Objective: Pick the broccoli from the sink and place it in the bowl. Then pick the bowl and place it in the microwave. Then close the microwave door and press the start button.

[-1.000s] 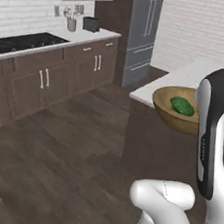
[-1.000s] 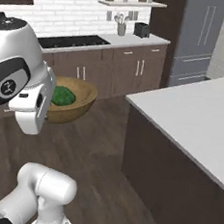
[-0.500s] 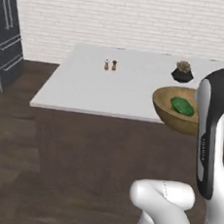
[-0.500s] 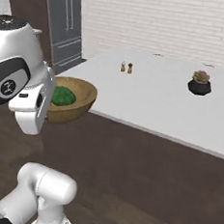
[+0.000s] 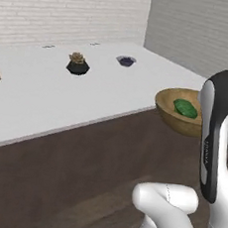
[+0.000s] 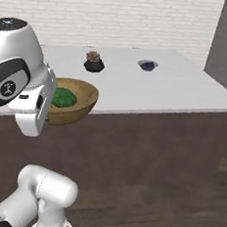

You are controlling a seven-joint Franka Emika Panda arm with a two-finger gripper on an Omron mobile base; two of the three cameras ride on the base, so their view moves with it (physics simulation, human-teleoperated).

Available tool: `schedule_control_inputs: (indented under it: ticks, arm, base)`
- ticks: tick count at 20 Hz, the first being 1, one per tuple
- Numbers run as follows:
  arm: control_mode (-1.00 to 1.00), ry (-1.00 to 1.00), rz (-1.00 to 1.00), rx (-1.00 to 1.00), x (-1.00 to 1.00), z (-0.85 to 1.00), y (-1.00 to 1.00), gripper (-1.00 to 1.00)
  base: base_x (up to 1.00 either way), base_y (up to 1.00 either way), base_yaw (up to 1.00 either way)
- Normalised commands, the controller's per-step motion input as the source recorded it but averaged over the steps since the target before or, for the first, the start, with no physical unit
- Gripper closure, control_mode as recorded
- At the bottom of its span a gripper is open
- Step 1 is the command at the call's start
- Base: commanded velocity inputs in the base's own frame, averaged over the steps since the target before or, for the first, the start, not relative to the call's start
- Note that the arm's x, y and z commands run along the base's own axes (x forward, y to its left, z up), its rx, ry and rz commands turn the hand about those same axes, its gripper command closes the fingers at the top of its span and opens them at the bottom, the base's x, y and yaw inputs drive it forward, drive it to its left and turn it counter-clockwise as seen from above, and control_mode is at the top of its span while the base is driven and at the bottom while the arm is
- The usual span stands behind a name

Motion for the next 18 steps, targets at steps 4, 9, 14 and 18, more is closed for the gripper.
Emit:
schedule_control_inputs:
  ticks: [4, 9, 14, 18]
  arm:
    - [1.00, 0.00, 0.00, 0.00, 0.00, 0.00, 0.00, 1.00]
    - [1.00, 0.00, 0.00, 0.00, 0.00, 0.00, 0.00, 1.00]
    - [1.00, 0.00, 0.00, 0.00, 0.00, 0.00, 0.00, 1.00]
    - [1.00, 0.00, 0.00, 0.00, 0.00, 0.00, 0.00, 1.00]
  base:
    - [0.00, 0.22, -0.94]
    - [0.06, 0.37, -0.89]
    - [0.02, 0.33, -0.92]
    - [0.68, 0.35, -0.73]
